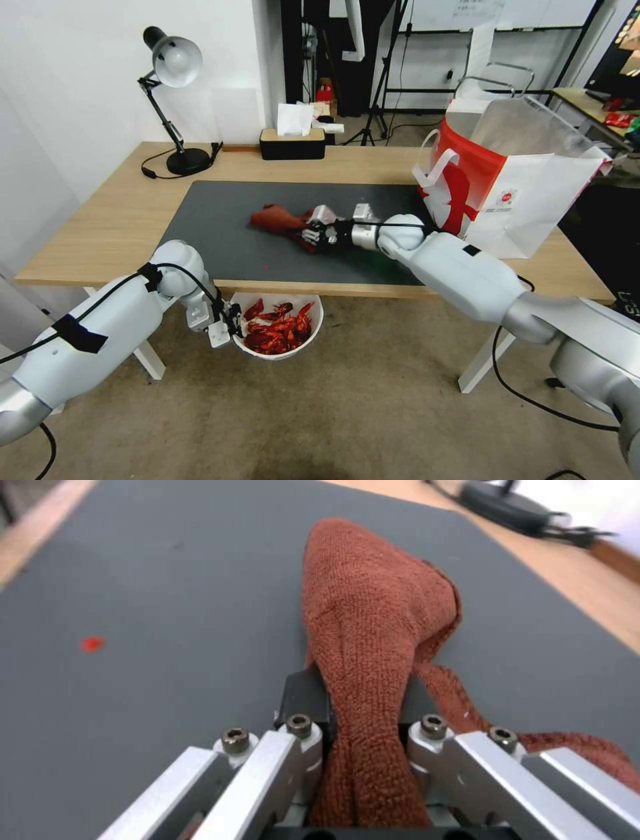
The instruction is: Sweep shrimp from table into container with towel, then put container into takeout bag.
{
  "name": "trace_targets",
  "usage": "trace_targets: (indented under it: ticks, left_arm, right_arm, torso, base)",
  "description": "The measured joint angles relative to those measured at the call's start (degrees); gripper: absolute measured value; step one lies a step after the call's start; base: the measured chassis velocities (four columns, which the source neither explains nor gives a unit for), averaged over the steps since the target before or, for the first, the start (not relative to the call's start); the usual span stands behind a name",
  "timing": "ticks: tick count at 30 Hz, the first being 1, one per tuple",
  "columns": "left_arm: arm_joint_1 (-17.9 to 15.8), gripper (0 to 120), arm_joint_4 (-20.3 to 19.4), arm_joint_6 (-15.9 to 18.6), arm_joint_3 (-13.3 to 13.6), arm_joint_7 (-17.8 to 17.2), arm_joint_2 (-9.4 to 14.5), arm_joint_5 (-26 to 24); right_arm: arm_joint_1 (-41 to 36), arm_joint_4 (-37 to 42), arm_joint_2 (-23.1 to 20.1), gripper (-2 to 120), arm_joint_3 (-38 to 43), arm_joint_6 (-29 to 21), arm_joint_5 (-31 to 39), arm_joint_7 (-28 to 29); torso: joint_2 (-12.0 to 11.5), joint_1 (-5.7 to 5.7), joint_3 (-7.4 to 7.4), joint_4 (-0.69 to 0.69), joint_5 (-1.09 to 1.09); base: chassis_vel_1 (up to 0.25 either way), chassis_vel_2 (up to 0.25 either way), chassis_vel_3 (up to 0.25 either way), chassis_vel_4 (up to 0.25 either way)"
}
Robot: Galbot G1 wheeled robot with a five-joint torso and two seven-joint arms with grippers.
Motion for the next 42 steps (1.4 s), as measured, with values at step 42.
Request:
trace_targets:
  ticks: [42]
  left_arm:
    - [0.55,0,0.64,-0.28,-1.29,-0.22,1.73,-0.61]
  right_arm:
    - [-4.49,23.02,-12.02,9,1.10,-5.38,11.06,-8.37]
  torso:
    - [0.00,-0.01,0.00,-0.01,0.01]
  base:
    - [0.000,0.000,0.000,0.000]
